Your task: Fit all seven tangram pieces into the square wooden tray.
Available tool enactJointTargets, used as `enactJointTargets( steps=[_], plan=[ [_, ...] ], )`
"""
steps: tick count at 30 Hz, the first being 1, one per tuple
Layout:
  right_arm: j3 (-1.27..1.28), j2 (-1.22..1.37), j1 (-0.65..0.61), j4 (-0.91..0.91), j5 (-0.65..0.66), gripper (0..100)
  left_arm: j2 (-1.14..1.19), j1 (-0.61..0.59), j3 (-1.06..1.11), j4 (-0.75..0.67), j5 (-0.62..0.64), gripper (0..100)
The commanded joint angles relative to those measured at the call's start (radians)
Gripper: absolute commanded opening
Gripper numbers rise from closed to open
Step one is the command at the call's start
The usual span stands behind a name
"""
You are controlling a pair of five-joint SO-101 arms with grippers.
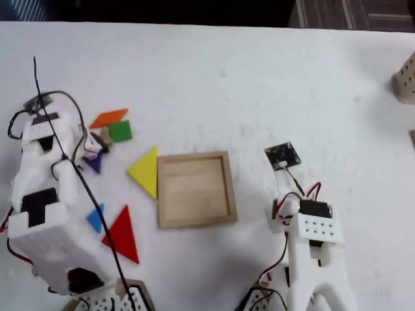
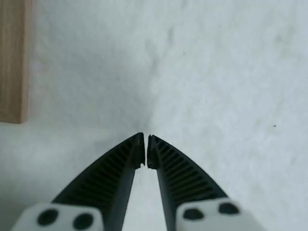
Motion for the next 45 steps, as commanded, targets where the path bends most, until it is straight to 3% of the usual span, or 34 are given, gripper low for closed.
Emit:
enactJointTargets(
  steps=[1,29,36,41,45],
  plan=[
    [-0.005,-0.027,0.004,-0.012,0.011,1.8,-0.005,-0.025,-0.046,0.011,0.031,28],
    [-0.005,-0.027,0.002,-0.013,0.012,1.8,0.005,-0.035,-0.072,-0.006,0.068,28],
    [-0.005,-0.027,0.002,-0.013,0.012,1.8,0.004,0.081,-0.077,-0.018,-0.166,28],
    [0.006,-0.030,0.002,-0.015,0.012,1.8,0.002,0.130,-0.080,-0.015,-0.568,28],
    [0.006,-0.030,0.002,-0.015,0.012,1.8,-0.001,0.128,-0.080,-0.014,-0.592,28]
  ],
)
